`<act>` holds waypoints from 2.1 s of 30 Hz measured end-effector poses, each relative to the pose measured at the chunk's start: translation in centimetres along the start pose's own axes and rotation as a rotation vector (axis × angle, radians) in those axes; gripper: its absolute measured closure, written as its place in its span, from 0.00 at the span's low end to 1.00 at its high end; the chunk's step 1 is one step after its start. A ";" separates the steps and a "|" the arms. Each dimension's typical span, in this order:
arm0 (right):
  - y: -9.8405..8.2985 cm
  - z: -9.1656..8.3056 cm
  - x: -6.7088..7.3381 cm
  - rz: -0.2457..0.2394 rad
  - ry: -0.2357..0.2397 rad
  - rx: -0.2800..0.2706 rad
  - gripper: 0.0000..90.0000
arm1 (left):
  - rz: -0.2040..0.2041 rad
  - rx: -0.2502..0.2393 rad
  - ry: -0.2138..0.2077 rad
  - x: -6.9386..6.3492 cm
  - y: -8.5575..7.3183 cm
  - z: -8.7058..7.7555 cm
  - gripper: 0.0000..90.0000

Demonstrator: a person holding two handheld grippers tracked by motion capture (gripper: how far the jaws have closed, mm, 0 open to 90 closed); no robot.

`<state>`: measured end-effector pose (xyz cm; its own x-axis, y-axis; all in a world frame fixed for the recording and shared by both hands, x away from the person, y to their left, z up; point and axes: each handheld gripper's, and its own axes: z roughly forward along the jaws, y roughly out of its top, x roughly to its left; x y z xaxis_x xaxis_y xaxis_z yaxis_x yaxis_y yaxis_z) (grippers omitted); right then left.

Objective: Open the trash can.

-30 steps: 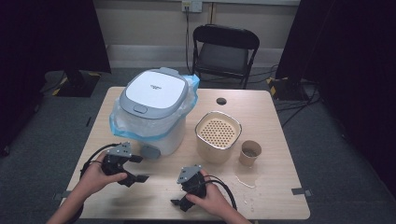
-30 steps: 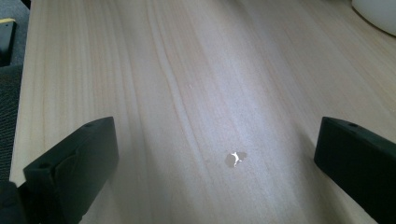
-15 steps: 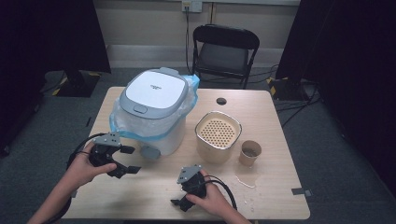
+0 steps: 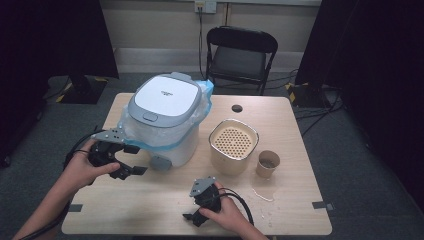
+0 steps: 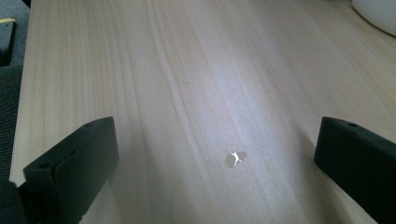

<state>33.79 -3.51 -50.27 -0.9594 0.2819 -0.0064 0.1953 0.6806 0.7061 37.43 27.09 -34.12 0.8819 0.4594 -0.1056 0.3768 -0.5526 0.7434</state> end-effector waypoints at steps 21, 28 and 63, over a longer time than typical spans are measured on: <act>0.0 0.0 0.0 -0.001 0.000 -0.001 0.00 | 0.026 -0.005 0.014 0.1 3.9 -1.5 0.21; 0.0 0.0 0.0 -0.001 0.000 -0.001 0.00 | 0.026 -0.016 0.022 -0.1 5.0 -2.1 0.20; 0.0 0.0 0.0 -0.001 0.001 0.000 0.00 | -0.038 -0.057 0.033 0.5 7.7 -5.3 0.54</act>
<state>33.80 -3.51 -50.27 -0.9598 0.2806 -0.0061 0.1945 0.6806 0.7063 39.29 26.73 -24.93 0.8571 0.5026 -0.1130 0.3922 -0.4943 0.7758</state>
